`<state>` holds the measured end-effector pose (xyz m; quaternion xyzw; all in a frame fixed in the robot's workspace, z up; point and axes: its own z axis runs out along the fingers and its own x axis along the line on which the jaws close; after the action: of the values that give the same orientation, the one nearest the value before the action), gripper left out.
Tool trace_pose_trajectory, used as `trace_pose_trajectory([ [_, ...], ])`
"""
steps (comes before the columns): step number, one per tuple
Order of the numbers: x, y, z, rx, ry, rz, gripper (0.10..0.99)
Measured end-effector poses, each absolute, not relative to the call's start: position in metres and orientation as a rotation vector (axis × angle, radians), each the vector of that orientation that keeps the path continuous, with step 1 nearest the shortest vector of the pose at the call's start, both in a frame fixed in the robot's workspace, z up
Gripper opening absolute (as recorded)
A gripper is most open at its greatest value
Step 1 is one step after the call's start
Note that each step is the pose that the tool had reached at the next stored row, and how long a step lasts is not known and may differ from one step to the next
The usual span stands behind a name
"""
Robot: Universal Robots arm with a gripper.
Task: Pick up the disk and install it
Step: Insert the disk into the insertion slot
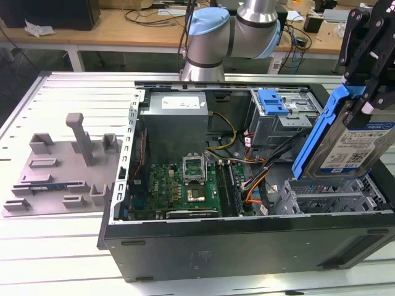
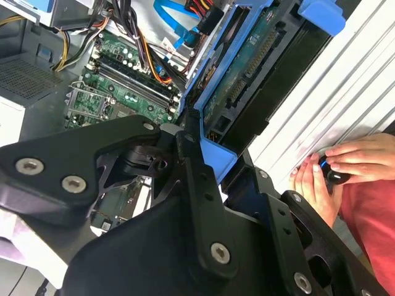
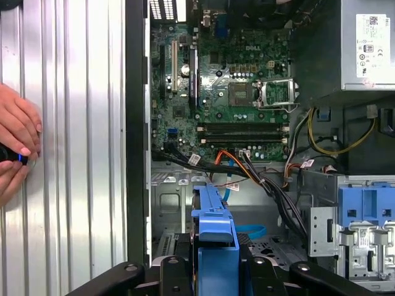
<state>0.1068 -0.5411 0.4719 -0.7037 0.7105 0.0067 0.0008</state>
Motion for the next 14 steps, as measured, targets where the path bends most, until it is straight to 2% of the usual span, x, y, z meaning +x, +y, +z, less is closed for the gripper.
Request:
trace_pose_trajectory([
  [14, 0.1072, -0.5432, 0.4623, -2.212, 2.229, 0.021, 0.369],
])
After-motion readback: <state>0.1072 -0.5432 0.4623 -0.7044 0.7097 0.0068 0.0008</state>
